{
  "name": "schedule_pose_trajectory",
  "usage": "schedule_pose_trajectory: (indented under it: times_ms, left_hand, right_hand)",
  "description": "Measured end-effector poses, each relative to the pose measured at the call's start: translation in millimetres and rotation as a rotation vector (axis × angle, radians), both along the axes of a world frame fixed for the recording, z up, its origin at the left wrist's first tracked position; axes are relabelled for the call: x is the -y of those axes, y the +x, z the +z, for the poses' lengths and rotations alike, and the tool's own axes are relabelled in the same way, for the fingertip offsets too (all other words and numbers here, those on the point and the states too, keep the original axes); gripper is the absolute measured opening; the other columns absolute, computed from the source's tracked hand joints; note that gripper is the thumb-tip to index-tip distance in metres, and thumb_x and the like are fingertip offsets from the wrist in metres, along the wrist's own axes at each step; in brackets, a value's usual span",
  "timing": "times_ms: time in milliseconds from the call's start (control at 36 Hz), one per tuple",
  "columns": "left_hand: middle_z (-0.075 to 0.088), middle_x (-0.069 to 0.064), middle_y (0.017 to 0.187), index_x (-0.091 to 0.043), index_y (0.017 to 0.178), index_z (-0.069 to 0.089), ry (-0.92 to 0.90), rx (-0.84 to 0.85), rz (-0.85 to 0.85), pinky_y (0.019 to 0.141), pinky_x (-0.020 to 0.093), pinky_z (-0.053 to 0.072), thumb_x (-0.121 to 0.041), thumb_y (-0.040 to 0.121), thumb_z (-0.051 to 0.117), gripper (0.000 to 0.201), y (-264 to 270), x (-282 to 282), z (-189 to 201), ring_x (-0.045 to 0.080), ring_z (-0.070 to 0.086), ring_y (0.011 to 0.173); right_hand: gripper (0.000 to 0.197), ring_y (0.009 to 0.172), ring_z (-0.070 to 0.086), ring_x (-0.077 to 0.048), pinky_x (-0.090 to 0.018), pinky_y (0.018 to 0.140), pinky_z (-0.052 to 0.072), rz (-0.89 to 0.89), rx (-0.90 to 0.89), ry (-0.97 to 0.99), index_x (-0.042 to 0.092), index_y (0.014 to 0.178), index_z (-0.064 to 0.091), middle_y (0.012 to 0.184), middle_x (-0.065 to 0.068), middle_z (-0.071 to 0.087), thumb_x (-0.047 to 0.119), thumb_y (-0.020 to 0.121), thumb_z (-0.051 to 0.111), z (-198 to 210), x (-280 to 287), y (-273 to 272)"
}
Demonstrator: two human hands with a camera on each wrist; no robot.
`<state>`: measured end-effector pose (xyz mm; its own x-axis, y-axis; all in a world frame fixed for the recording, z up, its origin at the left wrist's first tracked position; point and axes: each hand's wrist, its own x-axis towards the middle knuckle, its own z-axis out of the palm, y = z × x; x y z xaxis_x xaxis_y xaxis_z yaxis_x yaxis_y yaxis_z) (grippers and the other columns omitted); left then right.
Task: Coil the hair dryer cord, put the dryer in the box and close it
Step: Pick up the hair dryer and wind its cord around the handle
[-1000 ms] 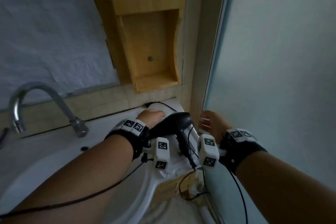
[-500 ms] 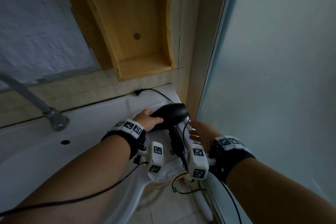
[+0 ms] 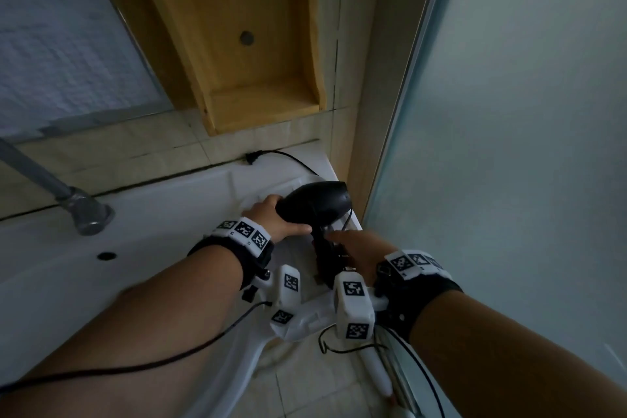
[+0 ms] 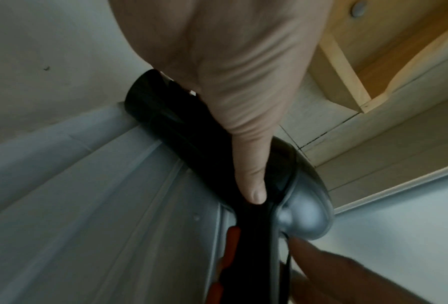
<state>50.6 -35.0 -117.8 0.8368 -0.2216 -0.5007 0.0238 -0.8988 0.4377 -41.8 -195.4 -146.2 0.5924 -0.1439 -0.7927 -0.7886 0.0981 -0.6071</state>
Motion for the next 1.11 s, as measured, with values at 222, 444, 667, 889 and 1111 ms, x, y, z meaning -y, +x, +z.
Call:
schedule_pose_trajectory:
  times_ms: [222, 444, 667, 889, 1111]
  left_hand:
    - [0.059, 0.003, 0.124, -0.030, 0.131, 0.041, 0.092, 0.170, -0.092, 0.100, 0.043, 0.037, -0.071, 0.059, 0.071, 0.088, -3.1, -1.7, 11.3, 0.029, 0.055, 0.114]
    - [0.056, 0.003, 0.125, -0.030, 0.132, 0.039, 0.059, 0.250, -0.104, 0.103, 0.047, 0.035, -0.073, 0.061, 0.068, 0.088, -13.9, -1.3, 41.5, 0.029, 0.054, 0.115]
    - [0.055, 0.002, 0.129, -0.029, 0.133, 0.038, -0.074, 0.336, -0.041, 0.099, 0.046, 0.041, -0.073, 0.059, 0.070, 0.092, -28.9, -6.1, 77.6, 0.029, 0.054, 0.117]
    - [0.055, -0.003, 0.115, -0.026, 0.126, 0.034, -0.352, 0.312, 0.045, 0.089, 0.038, 0.049, -0.058, 0.061, 0.081, 0.086, -41.4, -21.1, 112.3, 0.022, 0.057, 0.101]
    - [0.053, -0.007, 0.107, -0.020, 0.129, 0.039, -0.489, 0.364, 0.083, 0.078, 0.027, 0.044, -0.049, 0.061, 0.085, 0.087, -57.2, -48.1, 149.1, 0.015, 0.055, 0.096]
  right_hand:
    - [0.023, 0.103, 0.067, -0.028, -0.046, 0.097, 0.051, 0.039, 0.148, -0.079, 0.035, 0.082, 0.062, 0.111, -0.010, 0.070, 0.024, 0.070, 0.077, 3.0, -6.8, -4.6]
    - [0.019, 0.085, 0.070, -0.030, -0.038, 0.079, 0.056, -0.085, 0.291, -0.017, 0.024, 0.095, 0.064, 0.094, -0.013, 0.072, 0.010, 0.083, 0.070, 22.1, -3.7, -13.1]
    - [0.035, 0.092, 0.069, -0.039, -0.055, 0.090, 0.052, -0.157, 0.427, -0.086, 0.031, 0.090, 0.071, 0.099, -0.017, 0.072, 0.026, 0.057, 0.080, 56.3, -7.5, -20.6]
    - [0.025, 0.083, 0.067, -0.033, -0.051, 0.087, 0.055, -0.106, 0.577, -0.157, 0.030, 0.085, 0.070, 0.094, -0.014, 0.072, 0.008, 0.075, 0.075, 120.0, -11.9, -31.0]
    - [0.031, 0.077, 0.068, -0.026, -0.039, 0.074, 0.058, 0.018, 0.645, -0.264, 0.026, 0.101, 0.067, 0.091, -0.010, 0.072, 0.004, 0.080, 0.071, 173.4, -27.6, -38.7]
